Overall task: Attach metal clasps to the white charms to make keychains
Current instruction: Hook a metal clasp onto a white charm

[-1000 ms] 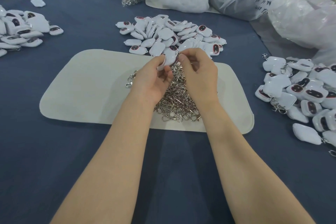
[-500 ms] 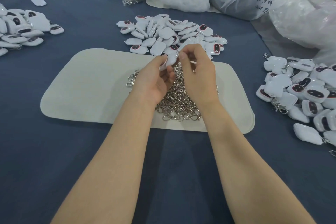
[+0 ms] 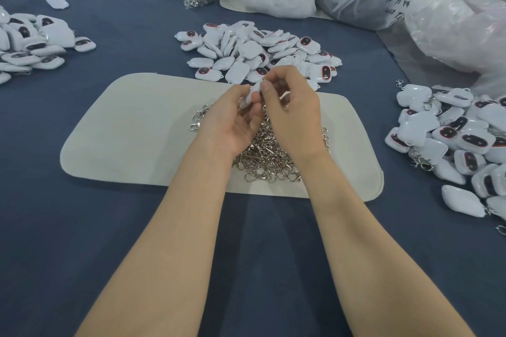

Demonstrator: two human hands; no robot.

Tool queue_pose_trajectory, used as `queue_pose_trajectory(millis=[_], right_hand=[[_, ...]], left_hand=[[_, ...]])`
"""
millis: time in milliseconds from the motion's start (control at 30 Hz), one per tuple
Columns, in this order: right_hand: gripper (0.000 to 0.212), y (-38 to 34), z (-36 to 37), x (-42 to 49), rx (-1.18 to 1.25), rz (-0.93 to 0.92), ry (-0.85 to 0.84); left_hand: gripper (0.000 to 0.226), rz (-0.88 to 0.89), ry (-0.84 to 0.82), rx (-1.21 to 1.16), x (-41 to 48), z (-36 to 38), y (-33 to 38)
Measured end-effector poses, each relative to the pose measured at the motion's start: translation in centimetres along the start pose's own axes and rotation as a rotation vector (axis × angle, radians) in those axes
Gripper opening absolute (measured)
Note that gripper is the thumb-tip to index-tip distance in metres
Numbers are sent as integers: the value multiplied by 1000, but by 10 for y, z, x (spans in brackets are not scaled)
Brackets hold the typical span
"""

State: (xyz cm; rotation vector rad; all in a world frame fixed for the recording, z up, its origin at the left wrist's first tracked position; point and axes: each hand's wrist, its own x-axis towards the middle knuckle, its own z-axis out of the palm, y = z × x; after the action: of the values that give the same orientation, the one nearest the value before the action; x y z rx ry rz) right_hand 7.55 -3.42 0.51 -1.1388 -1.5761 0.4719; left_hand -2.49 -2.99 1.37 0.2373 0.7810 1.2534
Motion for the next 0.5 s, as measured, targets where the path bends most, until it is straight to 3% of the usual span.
queue_pose_trajectory(millis=[267,500], right_hand=[[6,0,1,0,-26,30,76],[9,7,-5,2,-174,47,66]], left_hand=[[8,70,15,0,-2,3,-1],[15,698,104,646,-3,6,-11]])
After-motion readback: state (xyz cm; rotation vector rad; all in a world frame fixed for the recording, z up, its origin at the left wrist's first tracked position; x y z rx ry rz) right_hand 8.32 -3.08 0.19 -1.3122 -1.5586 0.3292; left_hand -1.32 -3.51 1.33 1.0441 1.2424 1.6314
